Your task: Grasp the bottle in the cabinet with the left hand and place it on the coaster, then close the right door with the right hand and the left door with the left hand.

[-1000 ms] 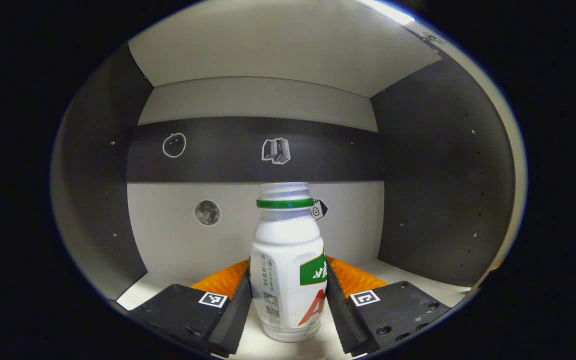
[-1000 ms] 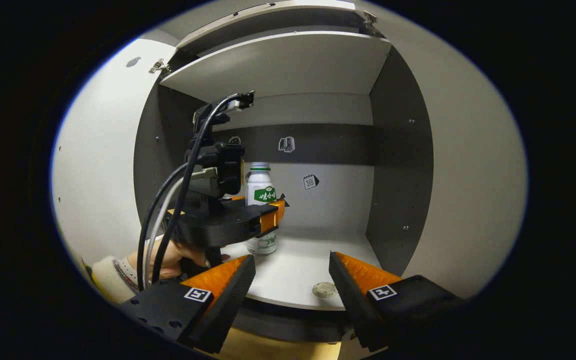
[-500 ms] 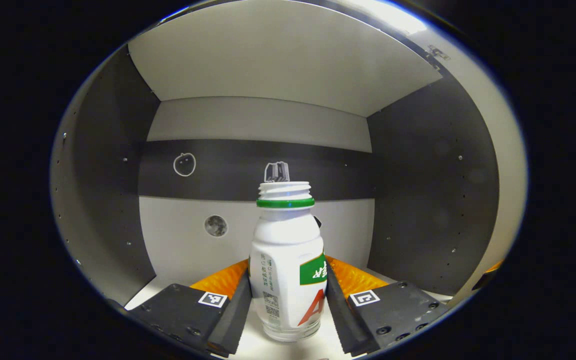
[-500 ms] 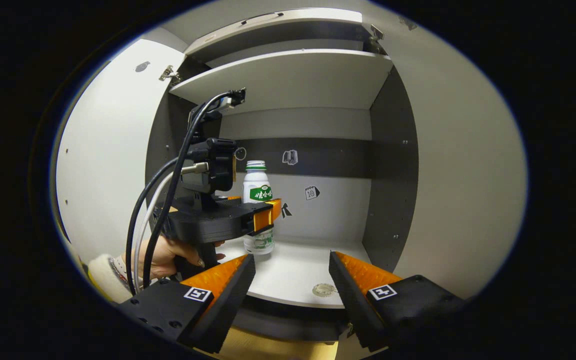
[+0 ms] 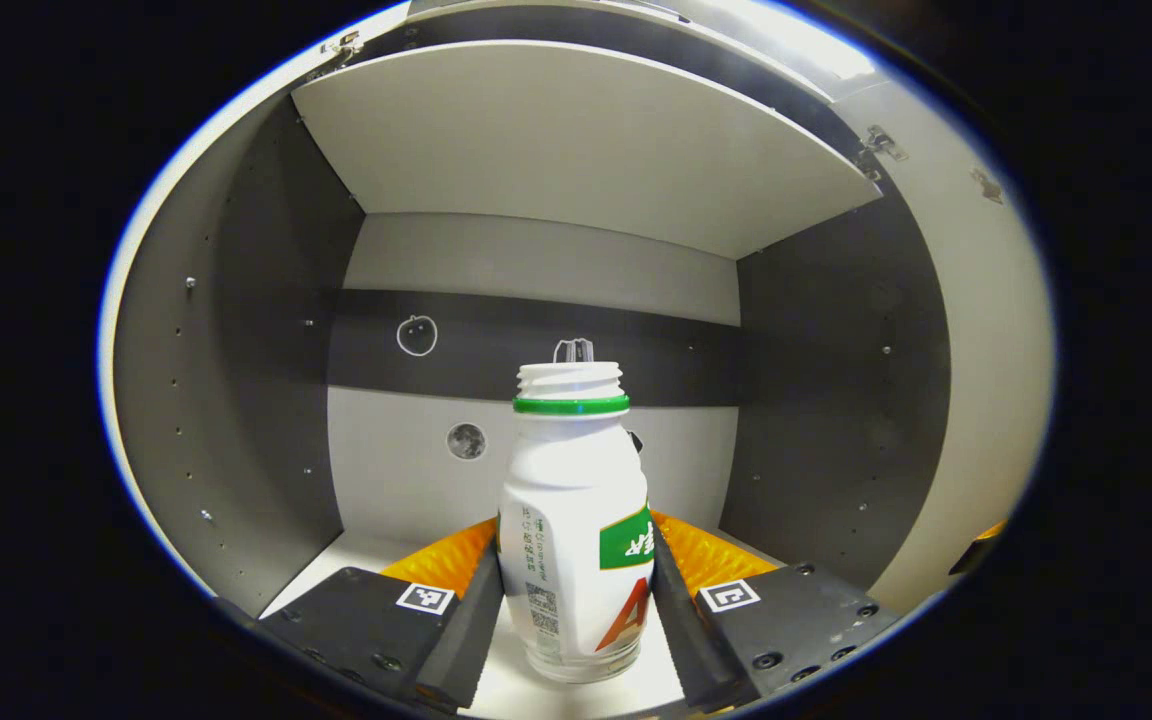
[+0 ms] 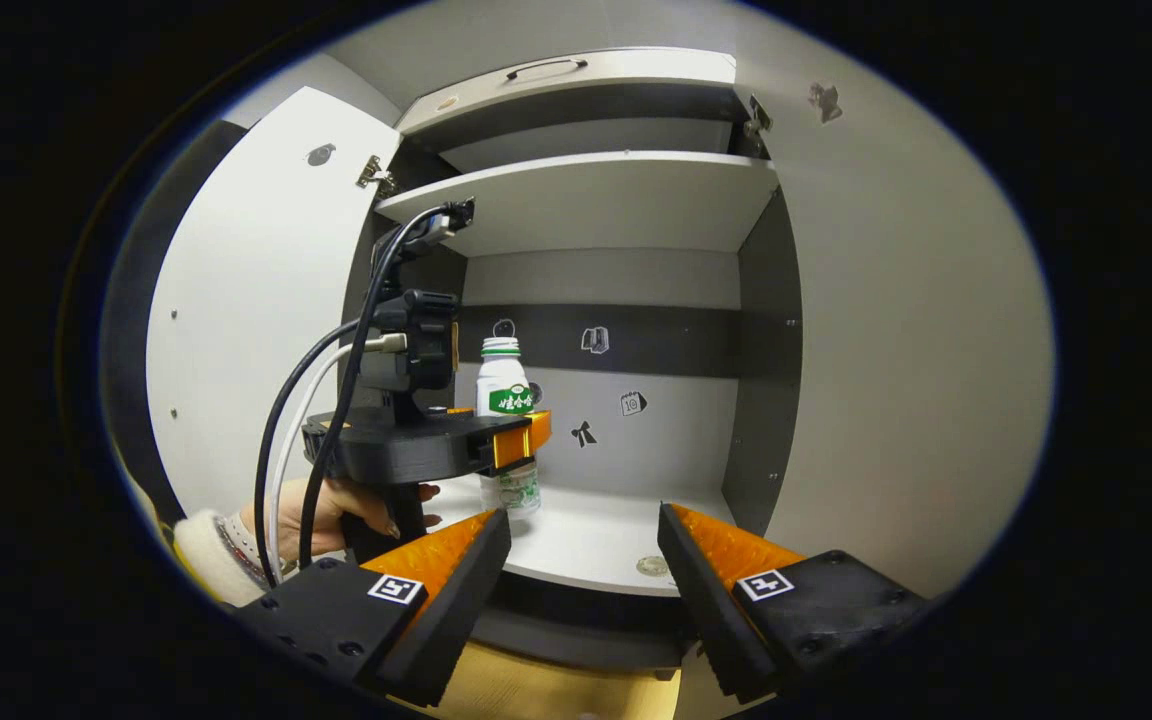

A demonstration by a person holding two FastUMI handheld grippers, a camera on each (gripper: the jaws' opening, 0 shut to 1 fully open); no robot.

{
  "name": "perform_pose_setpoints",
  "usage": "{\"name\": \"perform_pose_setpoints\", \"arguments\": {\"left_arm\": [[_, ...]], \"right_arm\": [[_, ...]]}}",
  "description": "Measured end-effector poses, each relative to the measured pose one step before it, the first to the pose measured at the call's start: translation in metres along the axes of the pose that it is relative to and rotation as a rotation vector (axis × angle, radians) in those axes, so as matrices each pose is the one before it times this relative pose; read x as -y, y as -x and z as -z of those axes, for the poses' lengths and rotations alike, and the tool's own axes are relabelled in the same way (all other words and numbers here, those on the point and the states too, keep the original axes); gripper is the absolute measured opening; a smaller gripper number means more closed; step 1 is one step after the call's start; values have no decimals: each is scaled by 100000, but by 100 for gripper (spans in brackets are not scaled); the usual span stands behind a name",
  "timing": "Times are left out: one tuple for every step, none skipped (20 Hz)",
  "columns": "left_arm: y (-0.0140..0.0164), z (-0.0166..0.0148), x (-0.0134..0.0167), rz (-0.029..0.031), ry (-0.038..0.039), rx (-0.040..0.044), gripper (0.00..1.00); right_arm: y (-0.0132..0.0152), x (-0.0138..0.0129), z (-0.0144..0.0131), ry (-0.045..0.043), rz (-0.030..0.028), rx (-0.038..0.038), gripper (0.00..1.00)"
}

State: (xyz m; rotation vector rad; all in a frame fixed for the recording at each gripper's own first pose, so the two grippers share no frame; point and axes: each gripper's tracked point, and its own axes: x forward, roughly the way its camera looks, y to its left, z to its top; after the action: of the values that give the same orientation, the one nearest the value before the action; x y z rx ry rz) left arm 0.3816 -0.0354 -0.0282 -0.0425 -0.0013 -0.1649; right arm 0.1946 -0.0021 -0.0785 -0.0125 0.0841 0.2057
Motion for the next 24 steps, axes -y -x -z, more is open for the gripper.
{"name": "perform_pose_setpoints", "arguments": {"left_arm": [[1025, -217, 62, 26, -466, 136, 74], [1075, -137, 59, 19, -408, 210, 75], [1157, -218, 155, 377, -307, 383, 75], [1165, -42, 34, 279, -230, 332, 75], [1216, 78, 56, 423, -154, -322, 75], [1239, 263, 99, 485, -97, -759, 75], [1276, 338, -74, 173, -418, -1071, 75], [1266, 81, -62, 112, -751, -405, 75], [1280, -48, 74, 610, -882, -14, 75], [1281, -19, 252, 969, -489, 406, 75], [1307, -32, 233, 1194, -237, 507, 74], [1369, -143, 320, 1349, -73, 566, 75], [1283, 5, 314, 1262, -170, 264, 75], [1350, 8, 316, 957, -353, 64, 74], [1293, 183, 290, 668, -654, -88, 74], [1357, 158, 306, 536, -560, -425, 74], [1246, 435, 390, 631, -74, -607, 74], [1268, 348, 416, 1037, 597, -771, 75], [1164, 376, 634, 1439, 956, -518, 75], [1066, 425, 646, 1343, 1055, -678, 74], [1044, 487, 434, 757, 524, -567, 74], [937, 299, 408, 378, -51, -110, 74], [693, 469, 367, 85, -76, -90, 74], [773, 525, 451, 148, 314, -398, 74]], "right_arm": [[664, -95, -229, -265, 387, 380, 98], [655, -47, -236, -71, 725, 483, 98], [608, -66, -247, 179, 876, 490, 98], [649, -13, -161, 364, 964, 424, 98], [686, -165, -200, 359, 723, 335, 98], [799, -193, -148, 223, 623, 216, 98], [774, -300, -200, 42, 420, 374, 98], [851, -406, -134, -326, 343, 265, 98], [860, -568, -15, -702, 7, -433, 98], [904, -619, 8, -789, -58, -463, 95], [965, -537, -21, -552, 20, -251, 98], [868, -559, -66, -275, 111, 50, 98], [931, -378, -24, 56, 696, -150, 98], [935, -259, 2, 92, 811, -251, 95], [1024, -151, -95, 121, 964, 88, 95], [993, 41, -60, 211, 1479, -11, 98], [986, 67, -52, 243, 1497, -166, 98], [1029, 207, -24, 174, 1722, -32, 95], [943, 206, 7, 130, 1694, -128, 94], [1064, 293, -31, 320, 1735, 9, 98], [827, 350, -90, 526, 1455, 178, 98], [733, 377, -11, 879, 1523, 318, 94], [550, 405, 29, 1076, 1357, 20, 98], [367, 290, 156, 1054, 655, -201, 100]]}}
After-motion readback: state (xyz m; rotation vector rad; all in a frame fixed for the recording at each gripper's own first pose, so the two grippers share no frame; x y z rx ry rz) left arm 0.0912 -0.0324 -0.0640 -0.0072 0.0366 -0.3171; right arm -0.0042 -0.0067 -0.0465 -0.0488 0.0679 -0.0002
